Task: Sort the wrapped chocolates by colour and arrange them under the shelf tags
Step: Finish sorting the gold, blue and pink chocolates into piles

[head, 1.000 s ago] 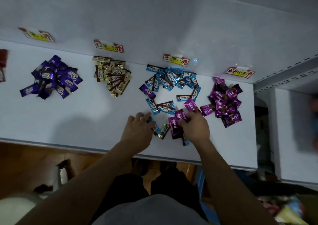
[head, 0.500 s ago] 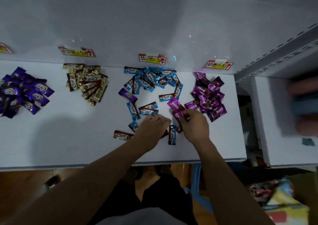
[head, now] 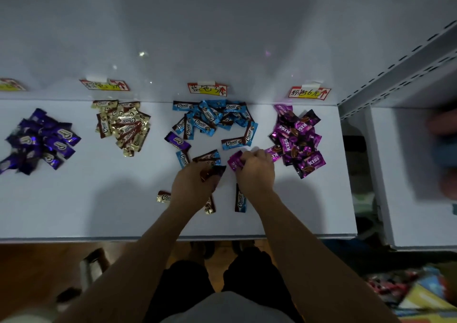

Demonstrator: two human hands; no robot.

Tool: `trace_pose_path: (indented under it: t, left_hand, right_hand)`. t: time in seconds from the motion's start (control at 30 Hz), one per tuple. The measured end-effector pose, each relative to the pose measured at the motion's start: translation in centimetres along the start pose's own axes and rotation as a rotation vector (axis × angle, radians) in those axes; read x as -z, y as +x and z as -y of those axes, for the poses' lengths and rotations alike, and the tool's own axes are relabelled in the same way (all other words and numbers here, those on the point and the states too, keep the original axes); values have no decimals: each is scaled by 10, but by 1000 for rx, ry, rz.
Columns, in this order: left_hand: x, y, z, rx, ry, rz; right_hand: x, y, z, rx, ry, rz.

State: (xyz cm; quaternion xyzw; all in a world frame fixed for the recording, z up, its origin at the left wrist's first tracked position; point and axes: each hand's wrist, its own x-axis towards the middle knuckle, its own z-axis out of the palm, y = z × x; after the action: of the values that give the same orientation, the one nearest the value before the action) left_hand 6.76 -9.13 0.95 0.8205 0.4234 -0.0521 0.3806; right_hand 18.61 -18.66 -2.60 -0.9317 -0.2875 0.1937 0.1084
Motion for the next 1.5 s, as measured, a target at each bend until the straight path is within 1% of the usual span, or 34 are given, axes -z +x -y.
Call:
trace_pose_path:
  t: [0.03, 0.1, 0.13, 0.2, 0.3, 0.37, 0.5, 0.57, 0.67, 0.7, 0.77, 0.83, 0.9, 0.97, 1.07, 1.13, 1.23, 1.3, 1.4, 1.5]
  left_hand:
    - [0, -3, -2, 75, -82, -3]
    - [1, -6, -6, 189, -226, -13]
    - [2, -7, -9, 225, -286, -21]
    - [4, -8, -16, 261, -362, -37]
    - [3, -5, -37, 245, -386, -28]
    - [-1, -1, -55, 219, -384, 5]
    - [-19, 18, -94, 141, -366, 96]
    - [-31, 30, -115, 93, -363, 107]
    - [-48, 46, -145, 36, -411, 93]
    - [-54, 50, -151, 43, -445, 104]
    - [-66, 55, -155, 60, -485, 153]
    - [-74, 55, -149, 41, -449, 195]
    - [-77, 51, -142, 18, -396, 210]
    - [-75, 45, -135, -5, -276, 198]
    - [-64, 33, -120, -27, -113, 90]
    - [-49, 25, -108, -65, -11, 4]
    - [-18, 14, -88, -109, 207, -116]
    - [5, 4, -72, -113, 284, -185]
    - [37, -14, -38, -42, 367, -258]
    - [64, -31, -1, 83, 386, -245]
  right_hand:
    - [-1, -2, 0, 4, 51, -22]
    - [4, -6, 1, -9, 235, -30]
    - [8, -6, 0, -34, 336, -23]
    - [22, -5, -5, -77, 494, -62]
    - [51, -5, -23, -179, 739, -128]
    - [69, -5, -41, -212, 833, -167]
    - [88, -2, -79, -296, 843, -188]
    - [95, 5, -95, -336, 857, -214]
    - [105, 22, -110, -327, 911, -243]
    - [106, 28, -113, -322, 898, -214]
    - [104, 36, -119, -295, 821, -101]
    - [101, 36, -125, -268, 745, -19]
    - [100, 32, -129, -244, 708, -10]
    - [101, 27, -132, -191, 626, -26]
    - [99, 21, -127, -104, 485, -29]
    - [95, 17, -115, -78, 429, -26]
    - [91, 10, -83, 13, 359, -47]
    - [87, 5, -55, 104, 349, -36]
    - [76, -5, -14, 240, 283, 33]
    - [62, -8, 25, 343, 232, 71]
